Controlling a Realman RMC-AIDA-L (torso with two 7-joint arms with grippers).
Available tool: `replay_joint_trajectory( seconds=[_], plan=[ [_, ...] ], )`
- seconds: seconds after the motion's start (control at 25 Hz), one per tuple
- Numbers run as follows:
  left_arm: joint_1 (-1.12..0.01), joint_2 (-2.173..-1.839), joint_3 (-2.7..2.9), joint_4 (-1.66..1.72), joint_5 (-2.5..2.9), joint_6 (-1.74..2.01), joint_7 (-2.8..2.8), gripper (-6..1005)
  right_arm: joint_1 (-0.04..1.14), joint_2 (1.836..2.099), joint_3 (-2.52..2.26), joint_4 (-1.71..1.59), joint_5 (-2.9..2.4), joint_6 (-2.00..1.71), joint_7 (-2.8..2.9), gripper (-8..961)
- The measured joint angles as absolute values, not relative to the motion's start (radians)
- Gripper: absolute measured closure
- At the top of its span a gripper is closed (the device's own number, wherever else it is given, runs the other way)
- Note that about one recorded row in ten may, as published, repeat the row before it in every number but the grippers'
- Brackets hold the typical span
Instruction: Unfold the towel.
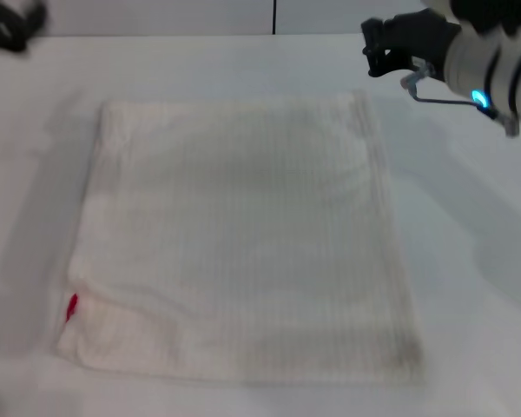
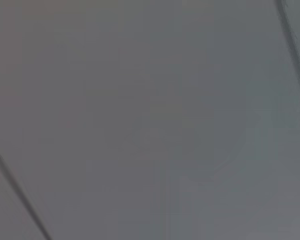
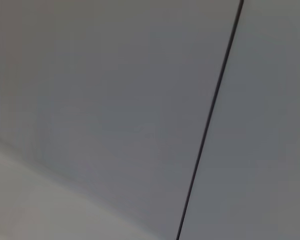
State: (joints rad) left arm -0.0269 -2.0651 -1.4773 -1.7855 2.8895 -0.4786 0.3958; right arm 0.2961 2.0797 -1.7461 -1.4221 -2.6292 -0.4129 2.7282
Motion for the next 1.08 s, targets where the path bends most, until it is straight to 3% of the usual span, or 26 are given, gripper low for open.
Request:
replay_joint_trajectory(
  seconds=[0.2,0.48,0.76,0.92,1.04,1.08],
  plan=[
    [0.054,-2.069,-1.449,-1.508,2.881,0.179,0.305,344,0.113,2.084,-1.959,-1.276,-2.625,0.237,2.745,865],
    [-0.041,-2.07,-1.458,-0.898,2.873,0.865,0.088,330,0.121,2.086,-2.197,-0.696,-2.477,1.144,2.935,860],
    [-0.202,-2.069,-1.528,-0.427,2.807,1.141,0.002,317,0.132,2.086,-2.275,-0.488,-2.317,1.399,2.953,855],
    [-0.239,-2.07,-1.558,-0.337,2.804,1.176,0.001,310,0.125,2.087,-2.283,-0.467,-2.263,1.404,2.954,852],
    [-0.24,-2.071,-1.559,-0.327,2.804,1.177,0.001,304,0.126,2.087,-2.286,-0.46,-2.255,1.403,2.954,684],
    [-0.238,-2.072,-1.56,-0.326,2.803,1.177,0.001,304,0.128,2.087,-2.286,-0.458,-2.255,1.402,2.954,684]
  ],
)
